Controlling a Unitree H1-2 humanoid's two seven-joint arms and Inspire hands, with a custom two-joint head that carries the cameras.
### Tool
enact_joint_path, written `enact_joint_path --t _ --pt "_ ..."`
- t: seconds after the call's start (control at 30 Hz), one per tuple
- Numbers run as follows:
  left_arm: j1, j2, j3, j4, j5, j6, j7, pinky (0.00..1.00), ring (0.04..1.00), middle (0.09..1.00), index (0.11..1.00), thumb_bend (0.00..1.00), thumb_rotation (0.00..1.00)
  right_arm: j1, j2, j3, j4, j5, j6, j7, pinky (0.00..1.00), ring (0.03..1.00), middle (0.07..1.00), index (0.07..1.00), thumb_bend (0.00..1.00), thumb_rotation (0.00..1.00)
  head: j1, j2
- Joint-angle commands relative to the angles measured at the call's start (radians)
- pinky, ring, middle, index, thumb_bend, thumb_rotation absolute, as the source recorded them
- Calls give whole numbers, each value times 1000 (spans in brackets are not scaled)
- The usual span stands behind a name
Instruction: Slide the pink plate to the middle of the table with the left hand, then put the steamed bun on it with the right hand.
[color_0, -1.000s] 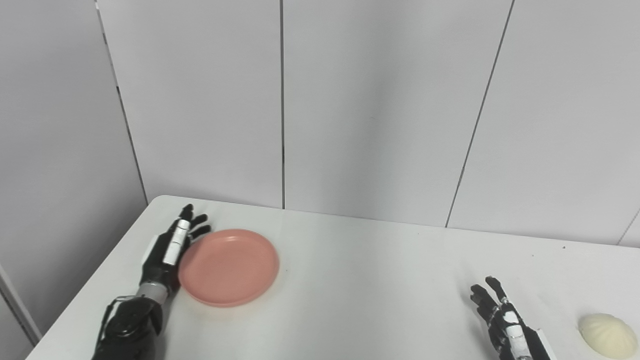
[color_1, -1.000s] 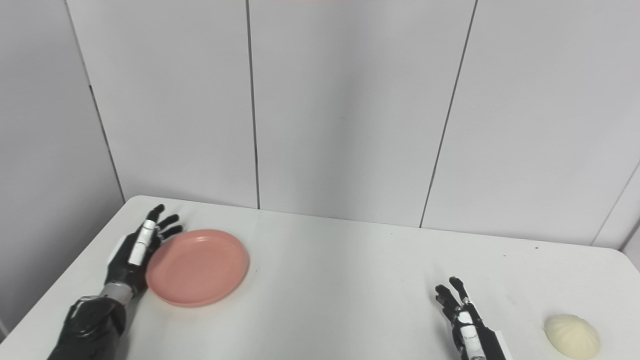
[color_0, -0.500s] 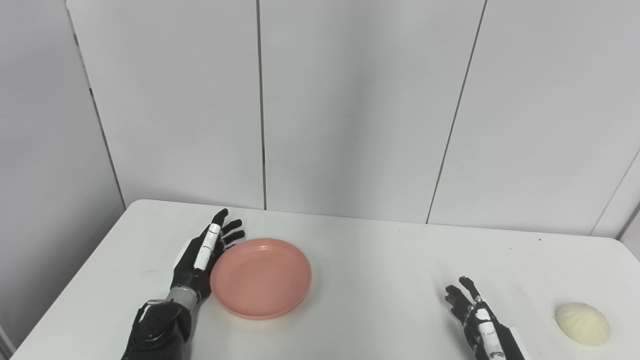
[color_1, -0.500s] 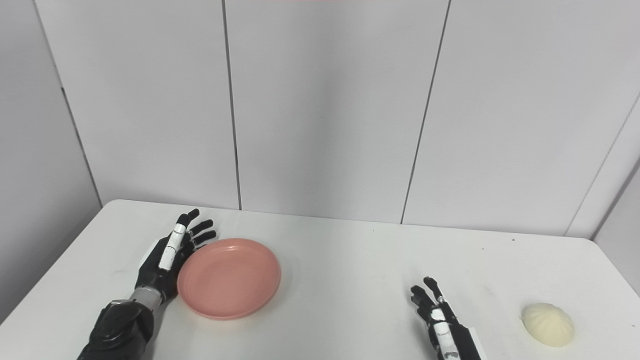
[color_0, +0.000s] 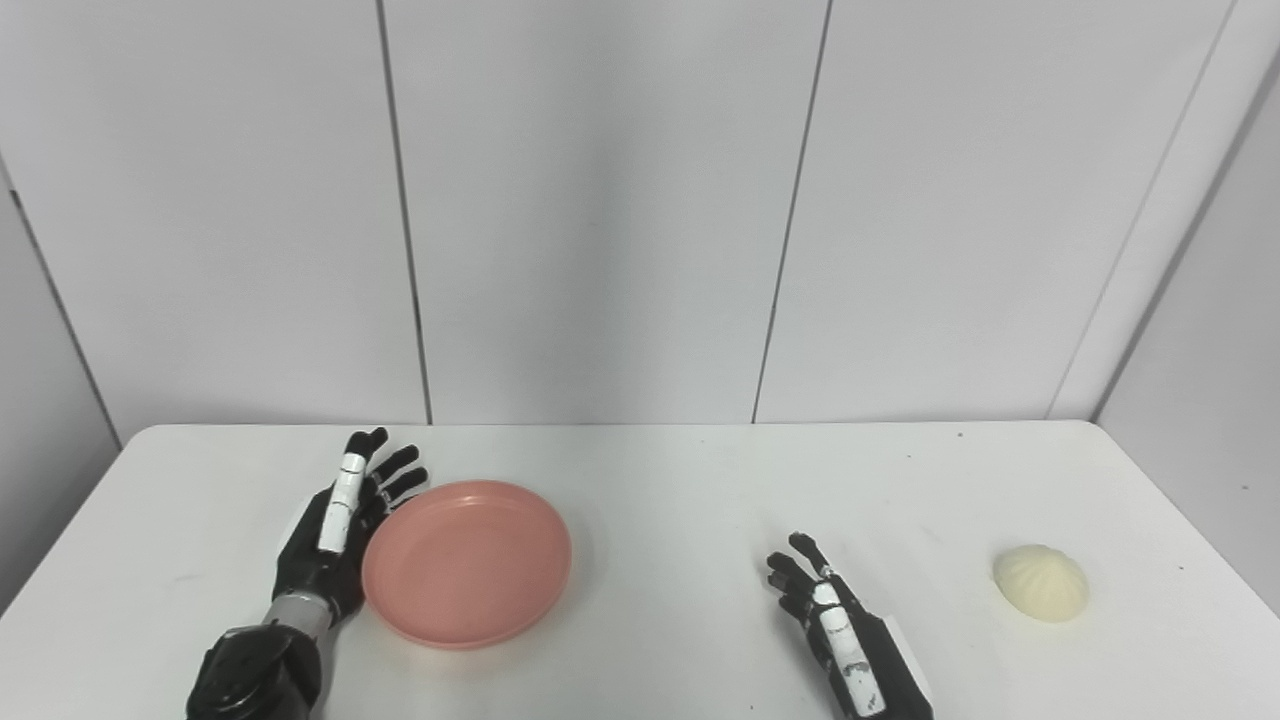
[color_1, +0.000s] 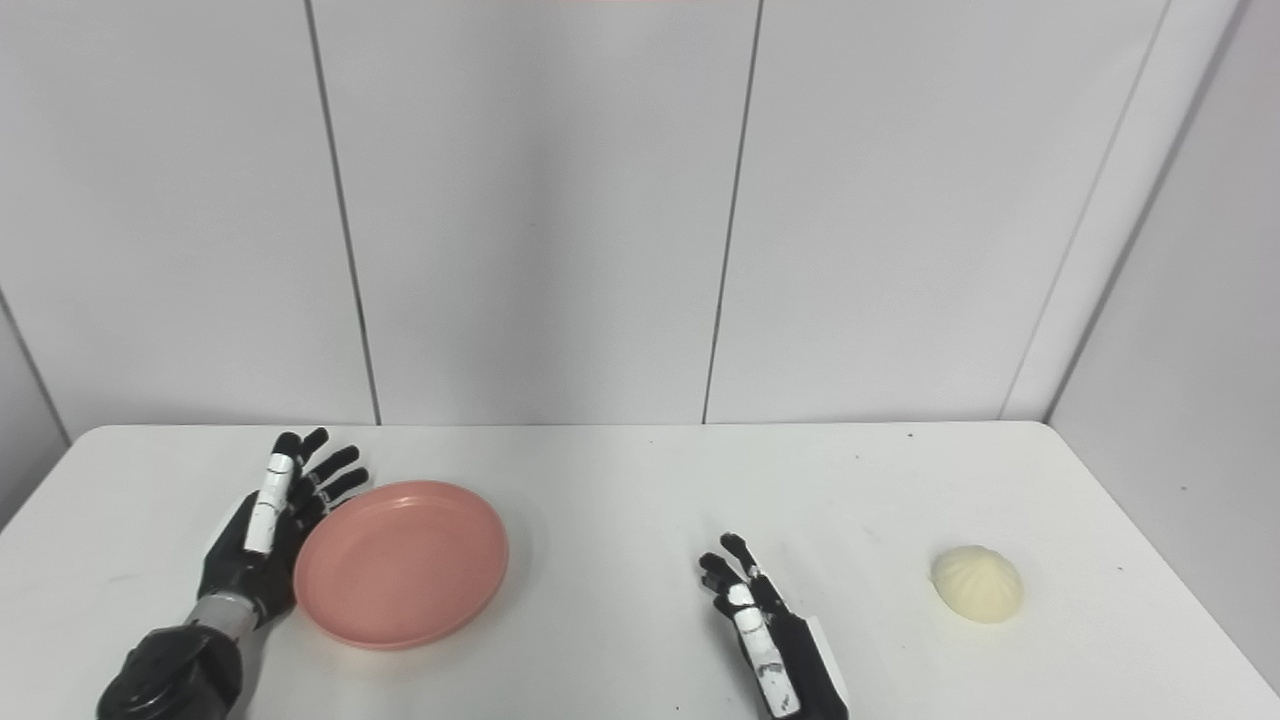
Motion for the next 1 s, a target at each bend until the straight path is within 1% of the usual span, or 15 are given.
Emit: enact_joint_path --t 0.0,0.1,0.17,0.27,0.33,0.47,0.57,0.63,0.73,0.83,0.97 --pt "-29 -12 -5 -21 -5 16 -10 773 840 879 951 795 861 2 16 15 -21 -1 19 -1 935 880 863 919 835 894 -4 3" --pt "-33 -24 -14 -19 0 23 -5 776 854 882 944 795 858 5 19 19 -32 -6 31 -5 942 886 868 925 830 899 -23 4" --pt "-33 -31 -23 -20 6 21 -7 785 863 889 951 795 861 8 22 22 -39 -6 37 -8 942 888 867 926 834 899 -50 5" --pt "-38 -63 -24 -23 0 19 2 818 875 893 953 768 841 11 29 28 -46 -9 45 -17 941 884 859 924 841 891 -75 11" --pt "-41 -80 -22 -21 0 14 9 836 886 902 951 755 821 13 30 31 -49 -10 48 -21 941 884 860 926 844 891 -80 13" --pt "-58 -121 -27 7 18 -14 31 824 881 897 941 767 806 16 31 30 -57 -7 53 -27 942 888 866 926 825 889 -88 20" --pt "-69 -146 -29 25 25 -8 43 822 877 894 929 775 802 18 28 28 -59 -6 61 -28 944 892 870 927 819 888 -92 22" --pt "-73 -157 -30 31 26 -2 46 820 877 894 924 772 796 18 26 27 -60 -5 67 -29 940 891 869 926 827 882 -92 23" --pt "-79 -173 -27 45 21 4 48 830 892 909 940 769 804 19 24 25 -58 -5 70 -29 930 890 867 926 822 879 -93 24" --pt "-86 -184 -28 61 23 4 48 830 896 911 949 763 811 19 20 25 -54 -7 72 -27 929 892 869 926 823 880 -100 25" --pt "-95 -196 -33 82 28 -6 52 855 902 910 958 752 823 19 16 26 -48 -10 67 -27 925 893 870 927 827 871 -105 23"
